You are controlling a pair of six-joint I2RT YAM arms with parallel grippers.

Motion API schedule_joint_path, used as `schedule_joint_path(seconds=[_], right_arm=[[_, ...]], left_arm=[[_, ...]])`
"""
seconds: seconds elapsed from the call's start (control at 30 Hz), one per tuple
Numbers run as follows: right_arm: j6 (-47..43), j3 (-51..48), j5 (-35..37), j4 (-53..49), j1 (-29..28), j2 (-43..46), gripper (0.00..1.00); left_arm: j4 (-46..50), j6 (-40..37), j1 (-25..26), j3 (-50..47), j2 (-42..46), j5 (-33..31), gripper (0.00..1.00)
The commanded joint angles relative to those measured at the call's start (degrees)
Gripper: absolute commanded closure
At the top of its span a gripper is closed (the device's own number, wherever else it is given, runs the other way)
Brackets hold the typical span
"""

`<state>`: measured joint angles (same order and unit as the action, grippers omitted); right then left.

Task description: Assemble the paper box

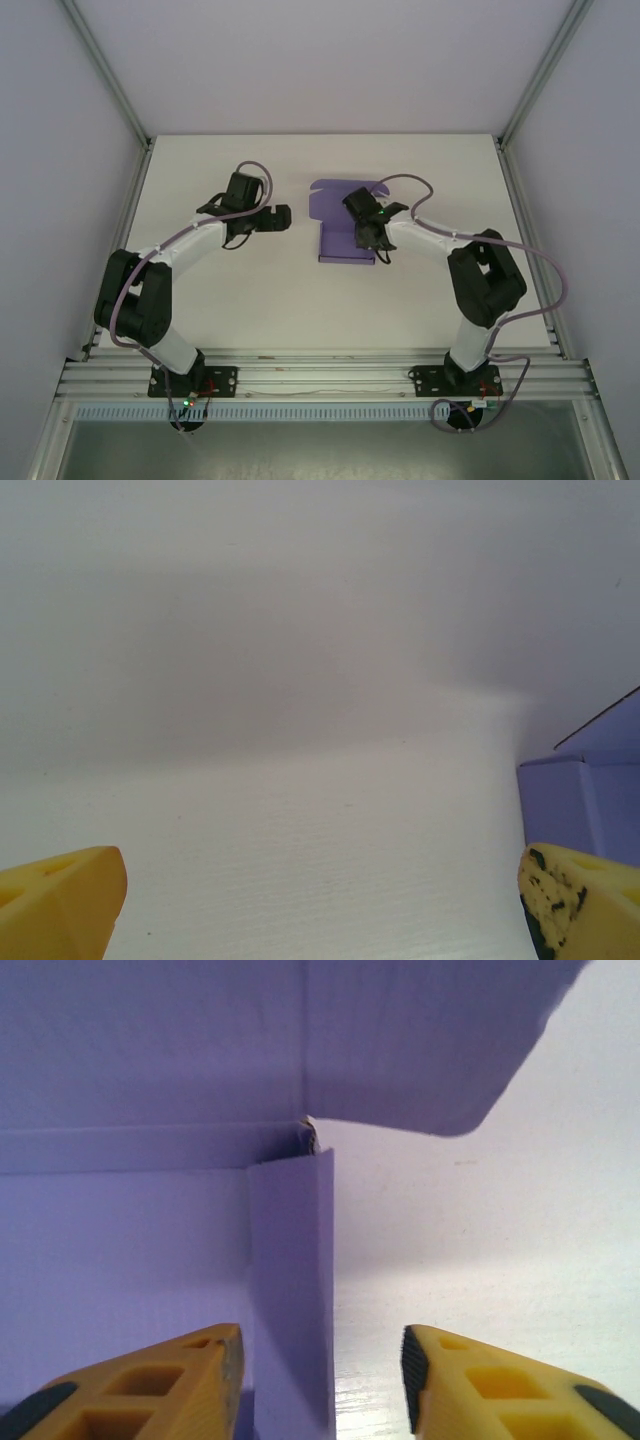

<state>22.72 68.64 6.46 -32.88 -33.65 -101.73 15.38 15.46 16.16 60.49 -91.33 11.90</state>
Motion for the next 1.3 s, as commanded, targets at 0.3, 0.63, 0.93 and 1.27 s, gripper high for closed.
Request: schedule_joint_path(seconds=[0.3,0.63,0.93,1.27], right_arm=[[1.4,-1.4,-3.7,2.6,2.7,-6.4,0.90],[-0.7,-4.5,7.3,11.2,0.6,1.5,1.00],[0.3,-1.6,14.0,12.6,-3.7,4.8,1.00],[4.0,0.1,16.9,10.7,-4.7,4.8,1.00]], left_arm=[[-2.8,-0.9,5.1,2.2,-0.3,4.5,0.00],[-3.5,4.7,11.9,5.5,-3.2,-1.7,0.07],[-2.2,7.2,16.7,11.9,-8.5,-11.3,0.21],[0.8,8.3,19.0,15.3,-11.7,-22.3,0.49]])
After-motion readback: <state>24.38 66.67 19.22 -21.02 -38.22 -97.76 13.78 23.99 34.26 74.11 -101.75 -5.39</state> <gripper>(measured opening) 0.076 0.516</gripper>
